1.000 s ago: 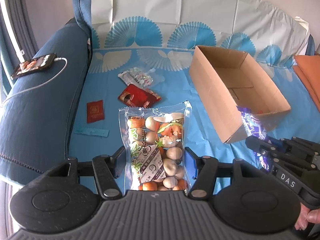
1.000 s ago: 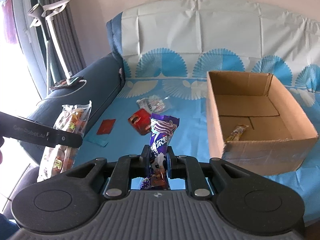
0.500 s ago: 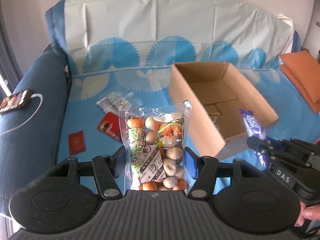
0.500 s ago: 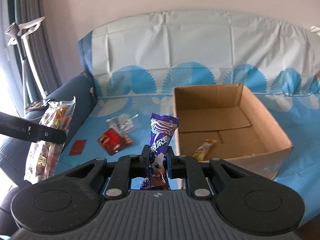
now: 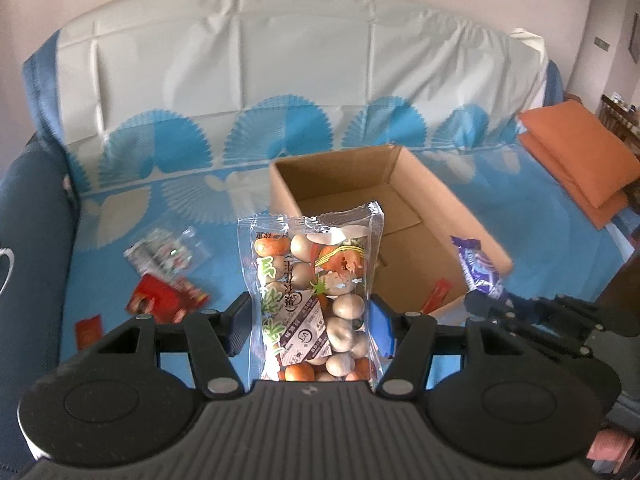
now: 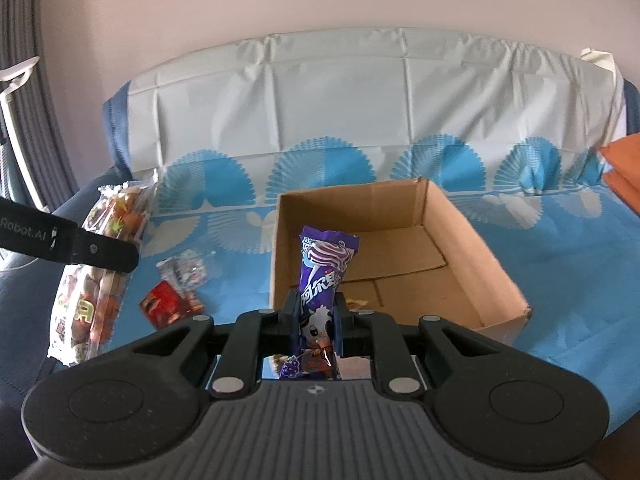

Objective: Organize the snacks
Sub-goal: 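Lift the nut bag and purple bar and carry them over the box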

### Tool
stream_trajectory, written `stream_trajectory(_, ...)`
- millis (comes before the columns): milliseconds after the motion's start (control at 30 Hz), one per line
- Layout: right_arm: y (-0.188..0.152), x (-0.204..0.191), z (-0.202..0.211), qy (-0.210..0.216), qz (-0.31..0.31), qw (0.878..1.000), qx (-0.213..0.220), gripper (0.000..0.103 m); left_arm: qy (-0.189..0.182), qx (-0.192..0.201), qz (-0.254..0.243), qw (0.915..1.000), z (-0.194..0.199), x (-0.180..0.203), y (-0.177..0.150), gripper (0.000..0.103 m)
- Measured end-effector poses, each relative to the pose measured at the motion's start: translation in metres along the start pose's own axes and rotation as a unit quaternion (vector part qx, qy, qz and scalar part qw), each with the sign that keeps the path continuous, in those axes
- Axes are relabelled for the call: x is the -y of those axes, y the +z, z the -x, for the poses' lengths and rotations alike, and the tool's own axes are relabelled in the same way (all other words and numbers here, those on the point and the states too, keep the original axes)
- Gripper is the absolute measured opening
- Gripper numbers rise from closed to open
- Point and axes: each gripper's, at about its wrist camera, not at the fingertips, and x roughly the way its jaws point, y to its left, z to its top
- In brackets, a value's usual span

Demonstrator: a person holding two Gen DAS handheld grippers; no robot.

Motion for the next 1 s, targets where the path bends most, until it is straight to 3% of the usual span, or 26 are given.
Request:
stream_trajectory(567,0.021,0.081,-0.035,-0.059,-0.052,0.997,0.013,0.017,-0.047,-0.008,-0.041,0.9980,-0.085,0.068,0.054,0.065)
stream_trajectory(1000,0.039,0.121,-0.102,-0.071,-0.069,0.995,0.009,0.017,0.000,-0.046,-0.033,0.9984,-0.180,0.086,0.079,0.065)
